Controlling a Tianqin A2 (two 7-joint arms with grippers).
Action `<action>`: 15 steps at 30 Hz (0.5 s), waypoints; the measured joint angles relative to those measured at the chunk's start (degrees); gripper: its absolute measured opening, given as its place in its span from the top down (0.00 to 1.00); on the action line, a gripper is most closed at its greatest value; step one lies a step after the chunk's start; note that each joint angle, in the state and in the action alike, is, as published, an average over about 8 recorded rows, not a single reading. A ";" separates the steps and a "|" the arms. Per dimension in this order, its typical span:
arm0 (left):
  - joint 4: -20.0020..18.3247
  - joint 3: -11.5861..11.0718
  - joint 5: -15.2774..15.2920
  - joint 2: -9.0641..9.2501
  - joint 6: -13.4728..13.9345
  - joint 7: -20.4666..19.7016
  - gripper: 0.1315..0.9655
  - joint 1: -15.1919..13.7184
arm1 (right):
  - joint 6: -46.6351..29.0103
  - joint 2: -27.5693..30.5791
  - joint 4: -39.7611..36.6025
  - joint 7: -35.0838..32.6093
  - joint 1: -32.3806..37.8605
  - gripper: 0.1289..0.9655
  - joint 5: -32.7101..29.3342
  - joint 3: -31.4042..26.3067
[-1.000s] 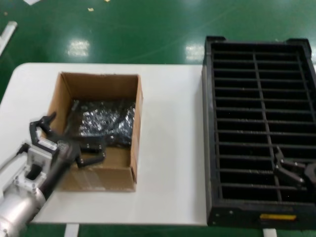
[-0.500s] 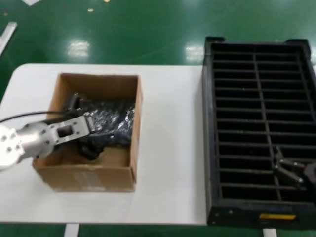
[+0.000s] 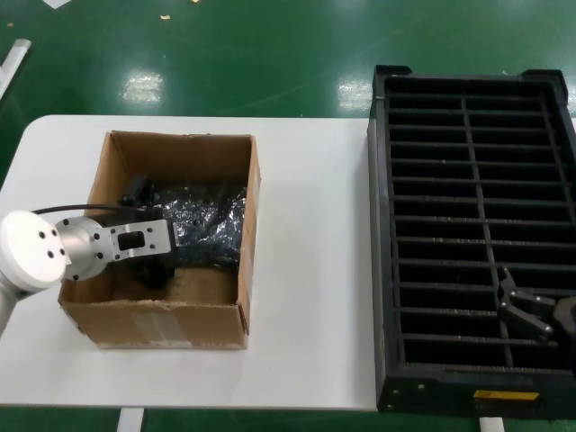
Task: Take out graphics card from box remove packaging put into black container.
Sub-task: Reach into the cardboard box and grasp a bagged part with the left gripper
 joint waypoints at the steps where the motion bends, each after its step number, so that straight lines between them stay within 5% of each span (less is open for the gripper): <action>1: 0.12 -0.11 0.06 0.12 -0.96 0.40 0.03 0.18 | 0.00 0.00 0.00 0.00 0.00 0.00 0.00 0.00; 15: -1.07 -0.87 0.31 0.57 -7.34 4.13 0.24 2.77 | 0.00 0.00 0.00 0.00 0.00 0.00 0.00 0.00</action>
